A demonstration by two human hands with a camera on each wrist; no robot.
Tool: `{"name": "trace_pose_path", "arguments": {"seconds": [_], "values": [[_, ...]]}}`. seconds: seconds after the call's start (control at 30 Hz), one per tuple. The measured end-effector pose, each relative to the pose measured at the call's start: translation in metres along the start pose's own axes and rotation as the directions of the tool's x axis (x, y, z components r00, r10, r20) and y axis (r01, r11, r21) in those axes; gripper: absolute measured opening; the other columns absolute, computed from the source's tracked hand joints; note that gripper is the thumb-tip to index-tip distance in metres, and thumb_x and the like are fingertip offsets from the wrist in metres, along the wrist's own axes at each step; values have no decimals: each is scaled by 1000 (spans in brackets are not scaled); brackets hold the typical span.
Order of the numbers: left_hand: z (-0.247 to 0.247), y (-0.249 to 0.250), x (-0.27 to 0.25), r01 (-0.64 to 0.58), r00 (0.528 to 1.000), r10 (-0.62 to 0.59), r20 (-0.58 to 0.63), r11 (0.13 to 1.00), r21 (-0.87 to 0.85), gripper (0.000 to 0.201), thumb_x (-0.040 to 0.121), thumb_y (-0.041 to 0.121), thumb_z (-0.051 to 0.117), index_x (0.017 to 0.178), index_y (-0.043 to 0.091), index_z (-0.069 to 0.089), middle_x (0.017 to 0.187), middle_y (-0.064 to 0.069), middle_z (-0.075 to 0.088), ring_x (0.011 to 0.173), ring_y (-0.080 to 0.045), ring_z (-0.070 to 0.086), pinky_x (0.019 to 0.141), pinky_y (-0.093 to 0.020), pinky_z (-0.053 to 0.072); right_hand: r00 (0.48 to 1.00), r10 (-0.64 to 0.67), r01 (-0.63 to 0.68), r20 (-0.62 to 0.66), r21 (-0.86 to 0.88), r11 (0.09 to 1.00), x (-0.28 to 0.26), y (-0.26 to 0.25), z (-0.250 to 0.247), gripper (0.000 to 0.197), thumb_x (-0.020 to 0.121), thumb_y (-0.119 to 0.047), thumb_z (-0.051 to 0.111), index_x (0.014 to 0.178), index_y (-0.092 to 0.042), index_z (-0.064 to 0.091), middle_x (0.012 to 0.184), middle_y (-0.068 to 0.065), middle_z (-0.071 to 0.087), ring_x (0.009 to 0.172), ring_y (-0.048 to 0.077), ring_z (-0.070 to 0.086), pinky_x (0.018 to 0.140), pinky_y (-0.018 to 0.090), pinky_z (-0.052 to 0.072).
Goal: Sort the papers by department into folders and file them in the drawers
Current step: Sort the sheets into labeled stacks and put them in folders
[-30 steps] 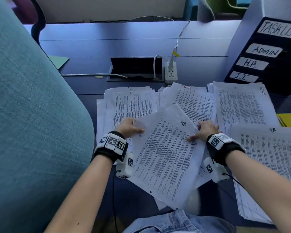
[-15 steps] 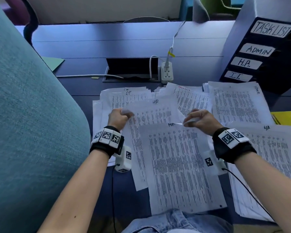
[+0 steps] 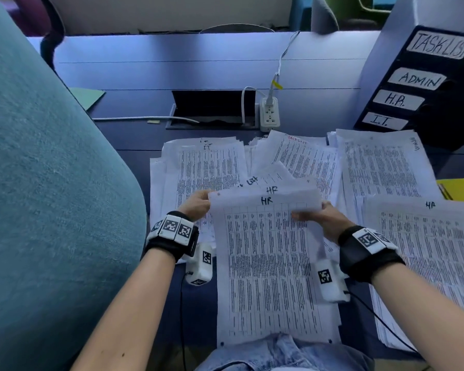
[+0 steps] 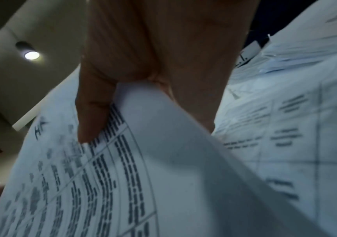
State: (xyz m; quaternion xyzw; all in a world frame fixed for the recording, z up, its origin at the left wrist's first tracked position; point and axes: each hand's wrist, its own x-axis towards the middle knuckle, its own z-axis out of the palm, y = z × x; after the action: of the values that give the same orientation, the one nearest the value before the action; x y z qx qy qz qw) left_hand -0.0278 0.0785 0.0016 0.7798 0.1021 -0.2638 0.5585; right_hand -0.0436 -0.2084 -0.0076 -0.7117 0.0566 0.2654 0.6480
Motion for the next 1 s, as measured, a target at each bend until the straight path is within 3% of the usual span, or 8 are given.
{"name": "trace_pose_path", "arguments": {"seconds": [0.17, 0.3, 0.4, 0.53, 0.6, 0.73, 0.9, 1.0], "values": [[3, -9, 7, 46, 987, -30, -158, 994, 97, 40, 87, -3, 55, 126, -2, 45, 116, -17, 54, 112, -32, 51, 97, -45, 44, 988, 69, -56, 138, -94, 994, -11, 0, 7, 43, 77, 10, 61, 111, -14, 51, 104, 8, 60, 93, 13, 57, 72, 17, 53], [11, -5, 2, -16, 990, 25, -136, 998, 64, 24, 81, -12, 57, 103, -3, 57, 86, -6, 59, 87, -20, 55, 74, -27, 48, 995, 57, -52, 79, -55, 997, -11, 2, 10, 40, 79, 7, 62, 113, -10, 52, 98, 5, 60, 92, 17, 58, 62, 13, 50], [15, -2, -1, -67, 990, 83, -117, 988, 138, 21, 82, -4, 60, 102, -1, 59, 94, -13, 62, 88, -21, 57, 86, -38, 51, 999, 50, -50, -22, -28, 998, -9, 8, 9, 28, 74, -4, 71, 97, -6, 56, 91, 9, 61, 94, 28, 57, 75, 25, 50], [16, 2, -1, -41, 983, 90, -163, 959, 281, 38, 91, 1, 48, 129, 1, 47, 124, -19, 56, 94, -21, 59, 77, -25, 54, 978, 30, -45, -207, -66, 997, -16, 2, 5, 9, 81, 0, 65, 88, 1, 59, 76, 8, 58, 84, 28, 55, 67, 24, 49], [19, 9, -2, -112, 950, 196, -243, 940, 322, 41, 93, 23, 48, 129, 3, 45, 130, -17, 51, 113, -29, 54, 93, -36, 49, 960, 0, -4, -280, -16, 1000, -21, -2, -2, 7, 83, 1, 63, 88, 5, 59, 74, 5, 57, 74, 24, 55, 57, 13, 48], [39, 43, -12, -371, 920, 378, -105, 925, 77, 102, 56, 89, 28, 110, 9, 59, 110, -3, 62, 101, -10, 60, 77, -13, 46, 929, -52, 70, -367, 34, 997, -25, -11, -21, 12, 81, -8, 67, 87, 1, 63, 76, 8, 60, 74, 22, 55, 72, 32, 43], [77, 79, -11, -504, 861, 502, -77, 864, -2, 107, 44, 99, 22, 108, 22, 60, 97, -3, 64, 84, -5, 60, 70, -17, 50, 821, -54, 197, -569, 193, 961, -28, -35, -55, 42, 79, -11, 71, 111, 6, 51, 102, 15, 61, 92, 26, 59, 70, 31, 50], [95, 97, -13, -475, 879, 475, -45, 880, 11, 85, 56, 87, 42, 108, 21, 58, 88, 6, 61, 74, 4, 56, 62, -10, 47, 786, -13, 246, -619, 293, 924, -25, -43, -76, 53, 78, -11, 72, 122, 6, 47, 119, 19, 58, 105, 30, 59, 80, 36, 51]]}}
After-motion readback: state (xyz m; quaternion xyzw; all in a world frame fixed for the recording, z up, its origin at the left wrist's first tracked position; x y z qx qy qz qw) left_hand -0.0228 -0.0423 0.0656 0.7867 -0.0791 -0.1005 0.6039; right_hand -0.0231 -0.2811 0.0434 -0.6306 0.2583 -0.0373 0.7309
